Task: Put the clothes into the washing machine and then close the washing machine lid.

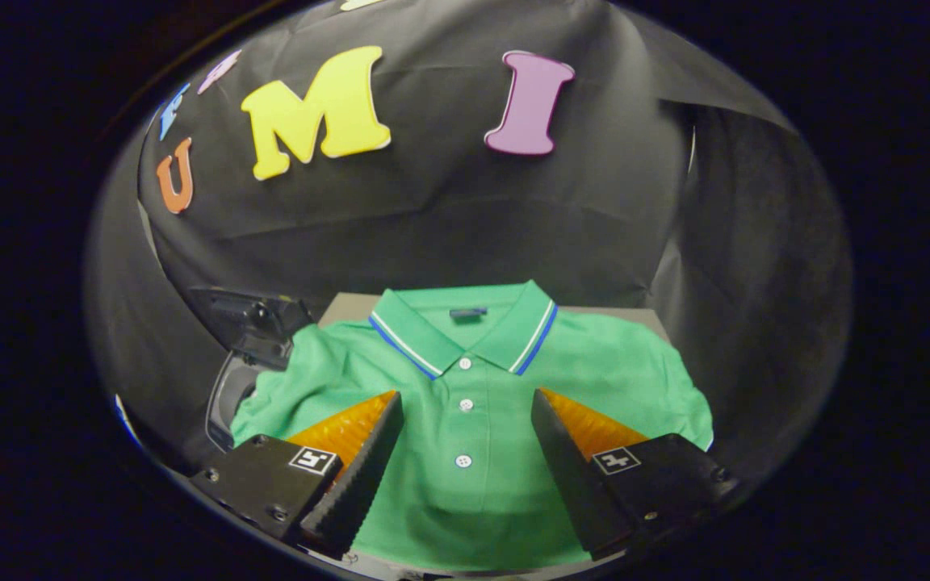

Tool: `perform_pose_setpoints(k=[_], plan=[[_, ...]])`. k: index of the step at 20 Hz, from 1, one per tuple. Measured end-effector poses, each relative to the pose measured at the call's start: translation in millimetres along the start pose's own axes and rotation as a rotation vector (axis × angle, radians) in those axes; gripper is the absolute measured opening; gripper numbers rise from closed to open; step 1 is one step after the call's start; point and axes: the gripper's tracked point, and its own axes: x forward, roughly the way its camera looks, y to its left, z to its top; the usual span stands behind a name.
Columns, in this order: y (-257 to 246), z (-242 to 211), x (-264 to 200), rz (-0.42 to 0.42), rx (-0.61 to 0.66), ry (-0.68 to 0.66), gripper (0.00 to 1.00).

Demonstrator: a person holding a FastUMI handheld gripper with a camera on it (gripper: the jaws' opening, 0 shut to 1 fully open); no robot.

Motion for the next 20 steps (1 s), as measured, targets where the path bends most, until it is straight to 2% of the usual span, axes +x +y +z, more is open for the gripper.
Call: perform_pose_setpoints(k=[9,13,17,19,20], plan=[[-1.5,-16.2,2.9,-0.015,-0.015,0.077,1.00],[0.7,-14.5,5.3,-0.007,0.016,0.095,0.94],[10.6,-17.8,4.4,-0.014,0.038,0.112,0.66],[15.7,-15.8,2.7,0.002,0.056,0.107,0.39],[15.4,-17.5,2.7,0.003,0.070,0.103,0.33]])
